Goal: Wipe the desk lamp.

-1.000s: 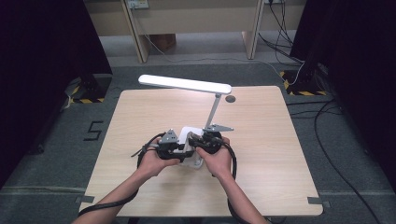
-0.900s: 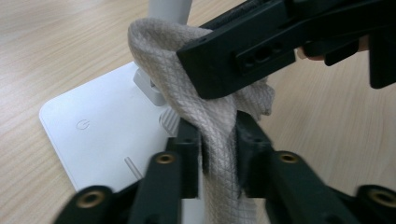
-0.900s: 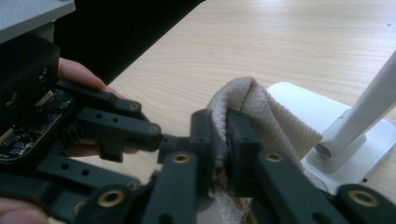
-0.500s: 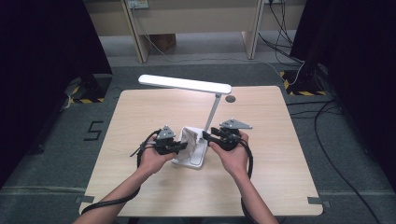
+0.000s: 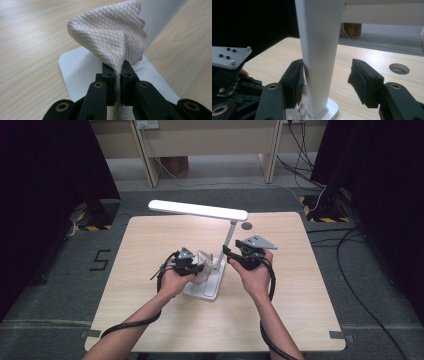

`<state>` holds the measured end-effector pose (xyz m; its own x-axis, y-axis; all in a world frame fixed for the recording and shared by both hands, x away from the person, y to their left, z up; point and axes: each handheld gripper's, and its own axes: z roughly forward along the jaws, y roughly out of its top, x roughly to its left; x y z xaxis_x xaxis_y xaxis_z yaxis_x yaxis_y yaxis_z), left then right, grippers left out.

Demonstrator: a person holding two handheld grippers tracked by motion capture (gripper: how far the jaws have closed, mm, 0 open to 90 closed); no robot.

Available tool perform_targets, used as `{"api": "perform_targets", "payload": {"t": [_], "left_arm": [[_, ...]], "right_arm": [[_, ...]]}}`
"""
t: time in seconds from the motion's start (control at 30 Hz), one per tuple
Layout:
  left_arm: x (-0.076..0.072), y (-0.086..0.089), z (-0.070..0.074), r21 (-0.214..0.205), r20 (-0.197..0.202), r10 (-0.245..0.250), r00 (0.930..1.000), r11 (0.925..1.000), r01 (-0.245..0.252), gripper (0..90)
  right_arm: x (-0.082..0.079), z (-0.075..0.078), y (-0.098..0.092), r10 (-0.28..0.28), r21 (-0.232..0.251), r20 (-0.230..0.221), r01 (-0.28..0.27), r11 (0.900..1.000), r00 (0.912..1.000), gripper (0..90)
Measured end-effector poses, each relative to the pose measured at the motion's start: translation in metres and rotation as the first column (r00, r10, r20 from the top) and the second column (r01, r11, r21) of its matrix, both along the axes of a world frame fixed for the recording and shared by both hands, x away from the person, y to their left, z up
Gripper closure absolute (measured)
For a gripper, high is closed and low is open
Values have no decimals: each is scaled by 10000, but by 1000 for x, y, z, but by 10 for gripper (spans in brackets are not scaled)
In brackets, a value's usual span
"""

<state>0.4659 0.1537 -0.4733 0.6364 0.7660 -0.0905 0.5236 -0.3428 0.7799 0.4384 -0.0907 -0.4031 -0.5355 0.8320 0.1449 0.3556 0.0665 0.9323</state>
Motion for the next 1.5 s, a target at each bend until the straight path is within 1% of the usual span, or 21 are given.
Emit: {"api": "perform_targets", "payload": {"t": [0.07,0.17,0.2,0.27,0.3,0.4,0.47,0.53,0.6,0.67,0.7,0.77,0.83,0.97,1.17,1.2,1.27,1.37,1.5], "left_arm": [[7,-3,-1,17,-18,120,9999,9999,-120,840],[14,-7,-3,58,9,172,9999,9998,-172,839],[16,-8,-5,124,1,205,9998,9997,-205,838],[20,-12,-7,323,-6,270,9996,9991,-269,838],[22,-12,-7,386,0,285,9996,9989,-284,838],[26,-16,-8,464,-8,383,9993,9982,-382,838],[29,-18,-8,651,86,289,9995,9974,-294,838],[32,-21,-10,782,20,340,9994,9964,-341,838],[34,-22,-11,949,24,318,9995,9950,-319,838],[35,-24,-11,996,60,297,9995,9946,-301,838],[35,-25,-12,1022,83,291,9995,9943,-298,838],[35,-25,-13,1206,67,163,9998,9926,-170,838],[36,-25,-14,1293,-20,93,10000,9916,-90,838],[34,-27,-15,1587,110,-184,9998,9872,164,839],[29,-26,-14,1723,137,-369,9992,9845,340,840],[28,-26,-14,1813,140,-440,9989,9826,407,840],[26,-25,-14,1899,173,-592,9981,9803,548,838],[22,-23,-14,1970,148,-787,9968,9776,743,838],[17,-21,-12,2165,8,-1058,9944,9708,1031,838]], "right_arm": [[2,0,0,56,-105,55,-56,9999,10000,452],[4,1,2,238,-321,305,-228,9992,9993,468],[5,2,3,306,-340,389,-293,9990,9988,469],[6,4,4,420,-357,404,-406,9985,9983,475],[8,5,5,455,-334,534,-437,9985,9975,479],[10,7,6,450,-355,583,-429,9984,9973,494],[11,7,8,529,-367,611,-507,9980,9967,507],[12,8,8,545,-386,667,-520,9979,9963,521],[13,8,9,555,-350,624,-534,9980,9965,541],[14,8,9,610,-400,666,-584,9975,9959,559],[14,8,10,614,-339,651,-593,9977,9960,565],[16,7,10,647,-418,680,-619,9972,9956,569],[17,6,11,661,-379,640,-638,9972,9958,571],[17,6,11,681,-294,629,-664,9974,9957,575],[16,6,12,597,-283,645,-580,9979,9961,578],[16,6,11,571,-322,680,-550,9980,9961,579],[16,6,11,535,-255,620,-520,9983,9966,581],[15,6,11,494,-177,545,-485,9987,9973,583],[15,6,12,413,-158,518,-406,9991,9978,585]]}}
